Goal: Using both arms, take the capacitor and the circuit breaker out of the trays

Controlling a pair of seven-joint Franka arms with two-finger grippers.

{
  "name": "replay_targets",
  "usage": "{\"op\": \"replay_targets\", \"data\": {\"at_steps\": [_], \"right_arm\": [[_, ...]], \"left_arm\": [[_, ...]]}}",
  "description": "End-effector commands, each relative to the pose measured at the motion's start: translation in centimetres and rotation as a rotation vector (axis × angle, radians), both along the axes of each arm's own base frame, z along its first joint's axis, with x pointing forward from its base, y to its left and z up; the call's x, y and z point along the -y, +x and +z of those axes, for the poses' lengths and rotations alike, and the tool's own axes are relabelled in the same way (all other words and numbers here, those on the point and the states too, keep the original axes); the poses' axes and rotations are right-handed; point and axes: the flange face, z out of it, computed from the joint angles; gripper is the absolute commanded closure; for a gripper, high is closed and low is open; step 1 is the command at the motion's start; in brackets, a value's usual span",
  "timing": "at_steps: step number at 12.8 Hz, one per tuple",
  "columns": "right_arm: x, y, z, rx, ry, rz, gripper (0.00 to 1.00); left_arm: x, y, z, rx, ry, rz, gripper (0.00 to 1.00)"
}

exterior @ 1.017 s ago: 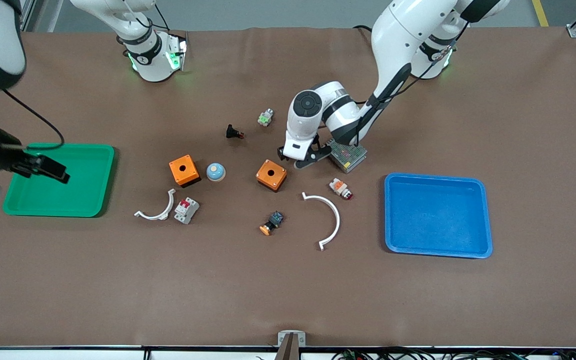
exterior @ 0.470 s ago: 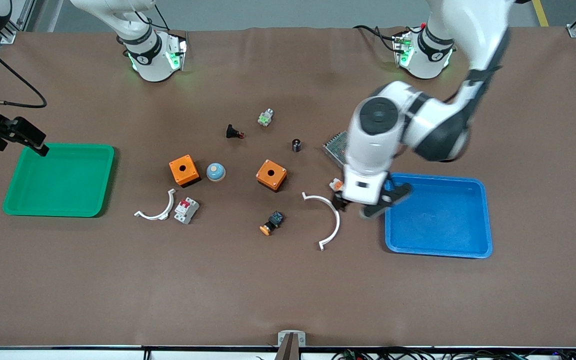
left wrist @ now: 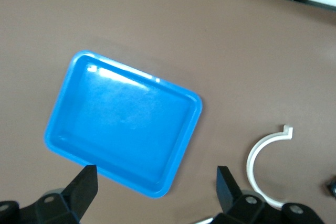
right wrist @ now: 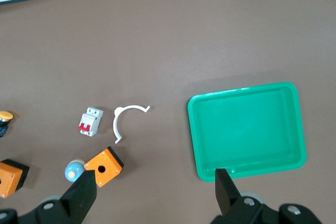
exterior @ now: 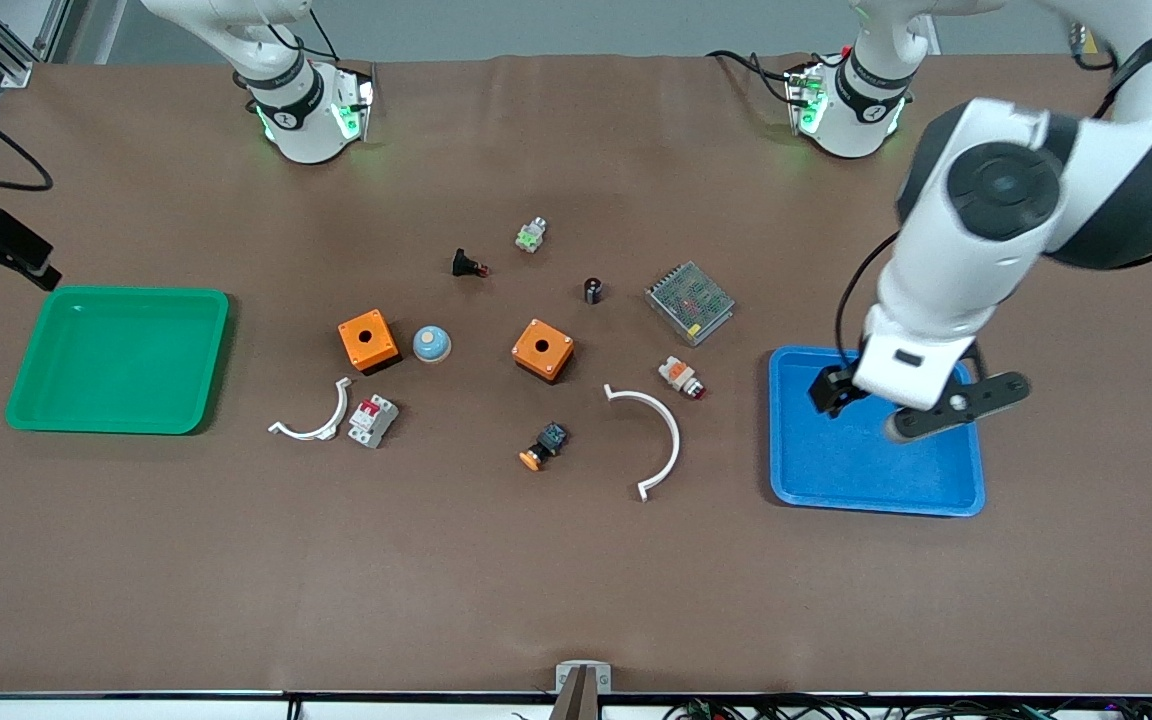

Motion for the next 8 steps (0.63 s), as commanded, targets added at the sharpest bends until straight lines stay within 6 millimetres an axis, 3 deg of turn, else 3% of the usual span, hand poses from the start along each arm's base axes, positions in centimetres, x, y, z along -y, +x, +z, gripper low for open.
{"op": "replay_targets", "data": {"at_steps": [1,2,8], "right_arm": [[0.1,0.1,0.6,-0.004,-0.017,0.001,0.0],[0.0,0.1,0.6,-0.004,-0.017,0.001,0.0],[0.0,0.0,0.7,-0.005,-0.015,0.001,0.0]], "left_arm": [[-4.0,-1.6,3.9,-0.041,-0.025,-0.078,0.0],[-5.4,-2.2,5.8,-0.025,-0.038,-0.111,0.0],[-14.7,-6.1,9.5,-0.14,-0.075,-0.258,0.0]]}}
